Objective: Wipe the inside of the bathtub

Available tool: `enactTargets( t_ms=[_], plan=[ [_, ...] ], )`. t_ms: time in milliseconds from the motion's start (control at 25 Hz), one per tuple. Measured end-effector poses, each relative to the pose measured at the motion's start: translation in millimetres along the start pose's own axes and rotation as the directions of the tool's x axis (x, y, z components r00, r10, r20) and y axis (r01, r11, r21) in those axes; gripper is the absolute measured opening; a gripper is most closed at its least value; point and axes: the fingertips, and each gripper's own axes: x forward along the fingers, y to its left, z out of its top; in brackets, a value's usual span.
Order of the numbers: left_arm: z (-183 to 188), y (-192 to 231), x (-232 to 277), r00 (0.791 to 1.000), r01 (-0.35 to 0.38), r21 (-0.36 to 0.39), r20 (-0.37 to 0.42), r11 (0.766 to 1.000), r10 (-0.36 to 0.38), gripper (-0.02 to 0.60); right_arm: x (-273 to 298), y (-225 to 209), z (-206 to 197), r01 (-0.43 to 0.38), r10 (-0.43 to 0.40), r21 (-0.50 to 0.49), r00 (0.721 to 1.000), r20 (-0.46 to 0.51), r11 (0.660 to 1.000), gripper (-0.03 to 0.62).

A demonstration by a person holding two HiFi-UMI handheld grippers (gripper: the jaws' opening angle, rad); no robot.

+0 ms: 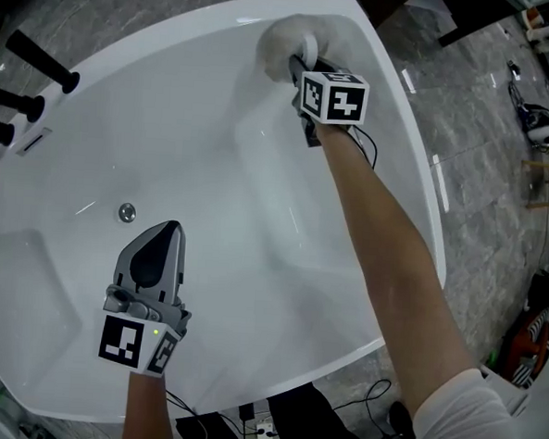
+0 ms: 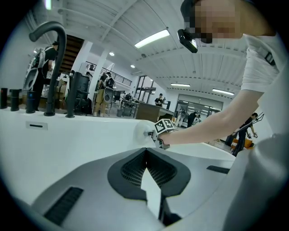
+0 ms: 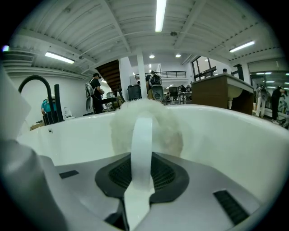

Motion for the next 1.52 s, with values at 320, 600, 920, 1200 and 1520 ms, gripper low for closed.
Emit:
enactTargets(
  t_ms=[320, 600, 920, 1200, 1520],
  plan=[
    [-2, 47, -44, 0.999, -0.031, 0.009, -0.009, 0.999, 0.031, 0.011, 14, 29, -6, 0.043, -0.043, -0.014, 0.999, -0.018, 0.999, 0.094],
    [-8, 59, -66, 0.999, -0.040, -0.011, 0.012, 0.999, 0.040, 0.011, 11, 65, -6, 0.040, -0.040, -0.027, 0.999, -0.014, 0.999, 0.094],
    [-16, 101, -103, 0.996, -0.084, -0.025, 0.021, 0.996, 0.085, 0.011, 14, 122, -10, 0.042, -0.042, -0.042, 0.999, -0.010, 0.998, 0.094],
    [-12, 120, -98, 0.993, -0.109, -0.042, 0.038, 0.993, 0.110, 0.011, 16, 145, -11, 0.014, -0.014, -0.053, 1.000, -0.006, 0.999, 0.094],
    [-10, 153, -92, 0.990, -0.132, -0.029, 0.044, 0.991, 0.133, 0.011, 25, 206, -16, -0.005, 0.005, -0.036, 1.000, -0.007, 0.999, 0.094]
  ],
)
